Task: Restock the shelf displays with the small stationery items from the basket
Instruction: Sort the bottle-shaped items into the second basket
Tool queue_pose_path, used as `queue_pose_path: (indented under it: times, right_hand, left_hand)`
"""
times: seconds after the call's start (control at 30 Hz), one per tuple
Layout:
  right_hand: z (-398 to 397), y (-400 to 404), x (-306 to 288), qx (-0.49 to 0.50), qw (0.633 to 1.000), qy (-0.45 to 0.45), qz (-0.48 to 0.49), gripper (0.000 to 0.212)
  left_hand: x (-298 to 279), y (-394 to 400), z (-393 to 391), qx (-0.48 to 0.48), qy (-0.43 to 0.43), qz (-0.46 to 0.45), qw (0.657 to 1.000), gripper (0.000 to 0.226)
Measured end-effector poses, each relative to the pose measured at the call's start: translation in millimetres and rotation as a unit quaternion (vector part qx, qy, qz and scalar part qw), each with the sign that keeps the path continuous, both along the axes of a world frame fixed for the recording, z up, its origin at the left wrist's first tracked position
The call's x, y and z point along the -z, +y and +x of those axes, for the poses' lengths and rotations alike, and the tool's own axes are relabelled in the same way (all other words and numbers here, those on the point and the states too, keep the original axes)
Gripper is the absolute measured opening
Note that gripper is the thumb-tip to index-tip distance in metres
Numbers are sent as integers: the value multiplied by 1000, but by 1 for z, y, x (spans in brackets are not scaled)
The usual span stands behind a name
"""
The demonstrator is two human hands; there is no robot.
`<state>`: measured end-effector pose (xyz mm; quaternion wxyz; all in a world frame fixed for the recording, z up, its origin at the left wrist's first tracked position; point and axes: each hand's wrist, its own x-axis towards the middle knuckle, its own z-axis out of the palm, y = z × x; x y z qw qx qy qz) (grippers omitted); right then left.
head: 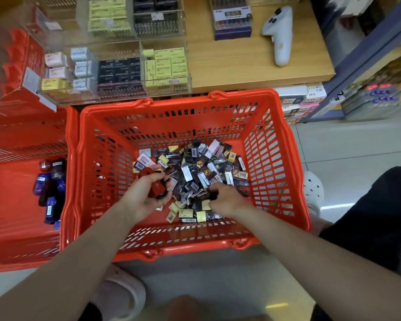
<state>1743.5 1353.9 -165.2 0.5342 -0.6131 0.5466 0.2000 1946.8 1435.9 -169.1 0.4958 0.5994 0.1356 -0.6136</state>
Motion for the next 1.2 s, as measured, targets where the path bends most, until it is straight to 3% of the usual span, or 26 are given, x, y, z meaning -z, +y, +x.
queue_pose_path:
  times: [0.07,0.13,0.27,0.43,0.53,0.63,0.77,0.9,0.97,1.03,1.2]
  right_hand:
    - [-11,-11,13,-60,993,95,-31,82]
    - [-19,-18,25,-58,986,152,-35,102]
    - [-21,-30,47,54,995,77,-15,128]
    - [-14,-24,61,-34,996,44,-69,117]
    - [-21,-24,58,-76,992,-41,-93,102]
    - [-15,-22,53,-185,971,-56,-142,87]
    - [39,1,53,-349,880,5,-323,64]
    - [76,26,68,-613,718,2,-329,58]
    - [76,17,77,-641,691,43,-331,64]
    - [65,1,79,-600,712,51,-360,65]
    - [33,-24,66,-383,827,189,-366,80]
  left_hand:
    - [1,-4,3,12,-12,-5,1000,28]
    - [3,-8,3,33,-22,-7,999,35]
    - [6,-9,4,74,-25,-28,997,49]
    - [9,-9,14,78,-39,-19,996,50]
    - [13,-7,15,53,-45,-3,998,49]
    - [16,-1,13,43,-48,8,998,47]
    - [14,8,16,29,-76,23,996,48]
    - [13,20,23,17,-171,92,981,50]
    - [13,27,27,4,-161,110,981,50]
    - [13,30,31,6,-140,107,984,51]
    - [10,27,34,13,-141,104,985,50]
